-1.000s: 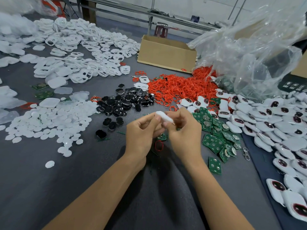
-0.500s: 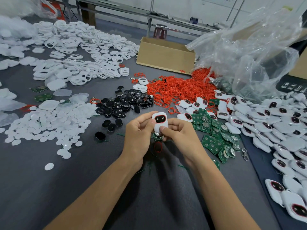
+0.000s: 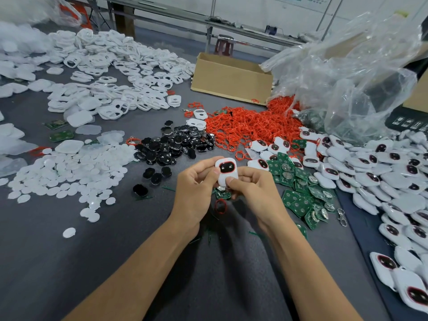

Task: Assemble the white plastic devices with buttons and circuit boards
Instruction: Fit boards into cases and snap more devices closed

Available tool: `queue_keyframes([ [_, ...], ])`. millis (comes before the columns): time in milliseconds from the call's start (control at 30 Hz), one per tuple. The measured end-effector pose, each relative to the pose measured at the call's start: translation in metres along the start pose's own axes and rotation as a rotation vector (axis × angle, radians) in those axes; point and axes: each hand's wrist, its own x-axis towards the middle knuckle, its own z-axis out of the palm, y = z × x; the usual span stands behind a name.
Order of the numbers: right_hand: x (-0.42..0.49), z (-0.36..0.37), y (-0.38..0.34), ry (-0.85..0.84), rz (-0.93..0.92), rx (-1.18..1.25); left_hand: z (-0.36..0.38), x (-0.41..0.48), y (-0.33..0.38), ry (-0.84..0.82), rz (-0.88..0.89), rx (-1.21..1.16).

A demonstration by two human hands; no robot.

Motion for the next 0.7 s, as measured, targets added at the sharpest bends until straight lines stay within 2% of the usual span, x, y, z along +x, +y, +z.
queue_keyframes([
  [300,-0.0040,0.0034,-0.0031,-0.104,0.005,0.081,0.0001,-0.0011,0.0037,0.029,-0.028,-0.029],
  [700,-0.0042,0.0051,-0.0018,-0.083,-0.028,0.077,0.0005,0.0002,0.0023,0.043,-0.028,-0.012],
])
